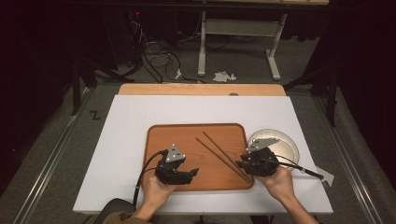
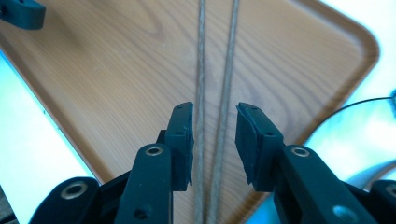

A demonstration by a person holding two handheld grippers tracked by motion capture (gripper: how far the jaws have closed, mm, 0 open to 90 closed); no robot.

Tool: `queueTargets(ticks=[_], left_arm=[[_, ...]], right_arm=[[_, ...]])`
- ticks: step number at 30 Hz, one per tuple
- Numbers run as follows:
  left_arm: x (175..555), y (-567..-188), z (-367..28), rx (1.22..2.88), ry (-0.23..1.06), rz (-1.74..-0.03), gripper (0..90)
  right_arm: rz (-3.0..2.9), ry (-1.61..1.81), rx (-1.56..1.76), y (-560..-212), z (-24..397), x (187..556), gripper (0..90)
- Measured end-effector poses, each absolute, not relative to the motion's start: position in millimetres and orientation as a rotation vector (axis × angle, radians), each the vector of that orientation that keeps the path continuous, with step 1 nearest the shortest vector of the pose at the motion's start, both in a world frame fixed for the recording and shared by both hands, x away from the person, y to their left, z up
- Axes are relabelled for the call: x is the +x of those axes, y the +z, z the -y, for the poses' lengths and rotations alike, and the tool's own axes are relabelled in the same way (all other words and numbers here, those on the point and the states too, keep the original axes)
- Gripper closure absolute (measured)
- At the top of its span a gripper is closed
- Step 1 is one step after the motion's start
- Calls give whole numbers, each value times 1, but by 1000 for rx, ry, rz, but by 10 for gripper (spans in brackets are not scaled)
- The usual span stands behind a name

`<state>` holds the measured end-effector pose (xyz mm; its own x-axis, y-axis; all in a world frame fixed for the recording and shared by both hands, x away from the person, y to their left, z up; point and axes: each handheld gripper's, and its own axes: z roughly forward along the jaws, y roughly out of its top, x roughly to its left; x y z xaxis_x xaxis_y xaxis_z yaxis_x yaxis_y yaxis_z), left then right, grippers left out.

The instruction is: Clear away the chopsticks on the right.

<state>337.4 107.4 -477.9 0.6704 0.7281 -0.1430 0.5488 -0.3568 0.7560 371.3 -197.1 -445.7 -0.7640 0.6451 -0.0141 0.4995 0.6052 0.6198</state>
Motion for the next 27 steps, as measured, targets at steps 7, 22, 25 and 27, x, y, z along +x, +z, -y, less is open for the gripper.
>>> queueTargets(ticks=[7,22,25,27], left_arm=[[337,-478,-108,2051,273,-989,337],[337,-477,-109,2038,274,-992,337],[337,-477,-110,2038,274,-992,337],[337,-477,-110,2034,276,-995,337]], right_arm=[[-2570,926,952,-433,208,369,656],[-2499,971,926,-415,238,358,634],[-2488,976,931,-417,243,357,636],[-2489,968,932,-419,246,355,636]])
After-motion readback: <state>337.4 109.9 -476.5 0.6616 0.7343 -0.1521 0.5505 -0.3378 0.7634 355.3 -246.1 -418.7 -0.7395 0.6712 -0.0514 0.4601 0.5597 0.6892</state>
